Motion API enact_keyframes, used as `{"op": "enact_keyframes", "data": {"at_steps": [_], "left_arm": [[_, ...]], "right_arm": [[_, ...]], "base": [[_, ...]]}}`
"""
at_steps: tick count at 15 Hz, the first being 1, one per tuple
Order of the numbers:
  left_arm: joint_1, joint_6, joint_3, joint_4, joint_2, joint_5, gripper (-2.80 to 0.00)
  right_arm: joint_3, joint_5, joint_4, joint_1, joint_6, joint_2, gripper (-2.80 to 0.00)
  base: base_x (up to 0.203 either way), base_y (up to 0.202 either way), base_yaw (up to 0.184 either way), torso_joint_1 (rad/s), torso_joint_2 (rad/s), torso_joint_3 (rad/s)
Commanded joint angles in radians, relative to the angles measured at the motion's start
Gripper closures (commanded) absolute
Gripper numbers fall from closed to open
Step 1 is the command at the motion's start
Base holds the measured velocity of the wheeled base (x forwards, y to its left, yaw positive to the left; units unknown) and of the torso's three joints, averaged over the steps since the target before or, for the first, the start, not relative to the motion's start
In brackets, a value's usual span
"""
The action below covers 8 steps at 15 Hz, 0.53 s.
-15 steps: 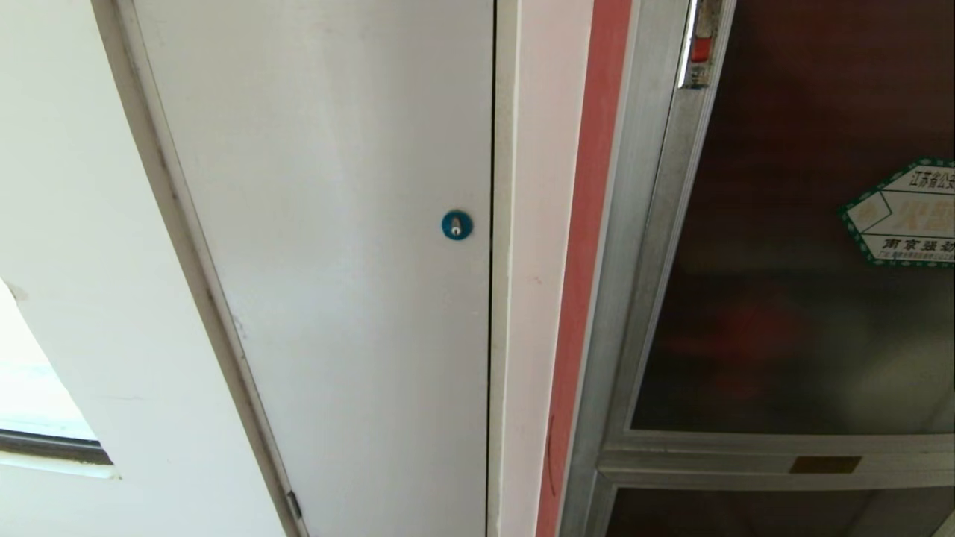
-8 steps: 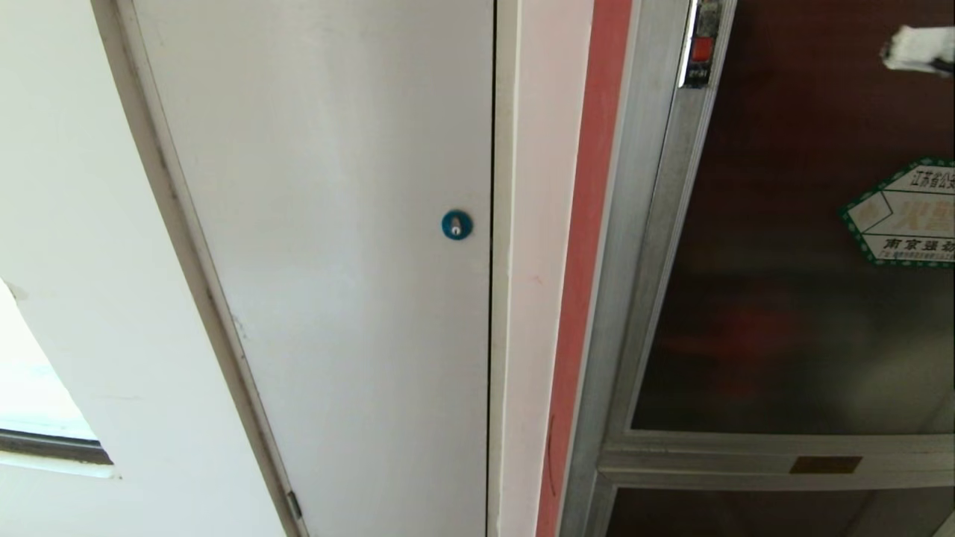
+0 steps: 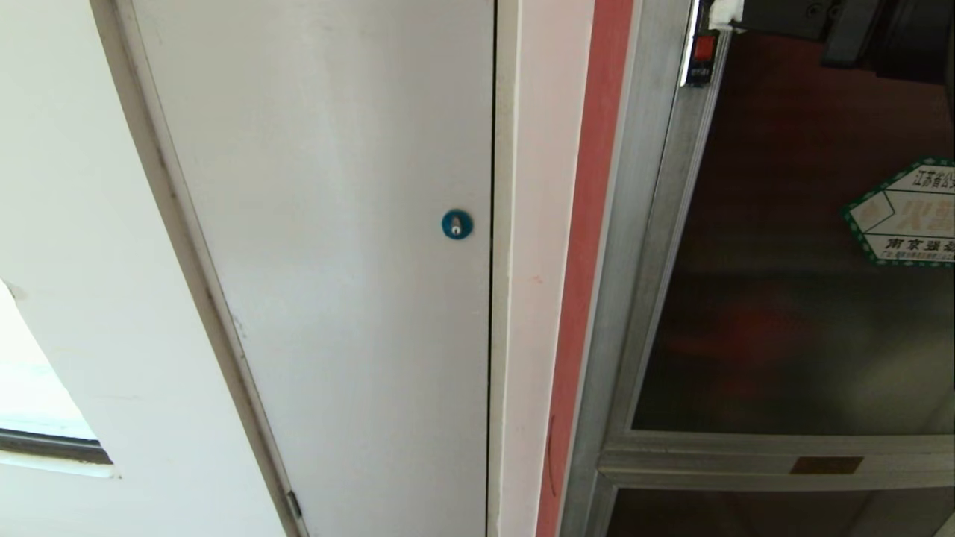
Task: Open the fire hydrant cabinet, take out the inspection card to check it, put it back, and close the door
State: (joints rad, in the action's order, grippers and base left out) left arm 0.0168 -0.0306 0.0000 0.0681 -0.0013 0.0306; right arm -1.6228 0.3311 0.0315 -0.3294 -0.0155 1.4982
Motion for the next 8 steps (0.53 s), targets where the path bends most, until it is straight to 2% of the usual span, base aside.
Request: {"op": "enact_keyframes", "data": {"at_steps": [1,3,8], "left_arm": [[0.0,0.0,0.028,0.001,0.001,0.0,0.0],[0.0,0.0,0.028,0.001,0.001,0.0,0.0],[0.0,0.0,0.028,0.001,0.001,0.0,0.0]], "right_arm": [[-0.009,-0.027,-0.014,0.0,0.0,0.039,0.0],[-0.009,-0.07,-0.016,0.003,0.002,0.048,0.0],[-0.005,-0.107,-0.016,0.006,0.002,0.048,0.0]], "base": [[0.0,0.0,0.0,0.0,0.0,0.0],[0.0,0.0,0.0,0.0,0.0,0.0],[0.0,0.0,0.0,0.0,0.0,0.0]]}}
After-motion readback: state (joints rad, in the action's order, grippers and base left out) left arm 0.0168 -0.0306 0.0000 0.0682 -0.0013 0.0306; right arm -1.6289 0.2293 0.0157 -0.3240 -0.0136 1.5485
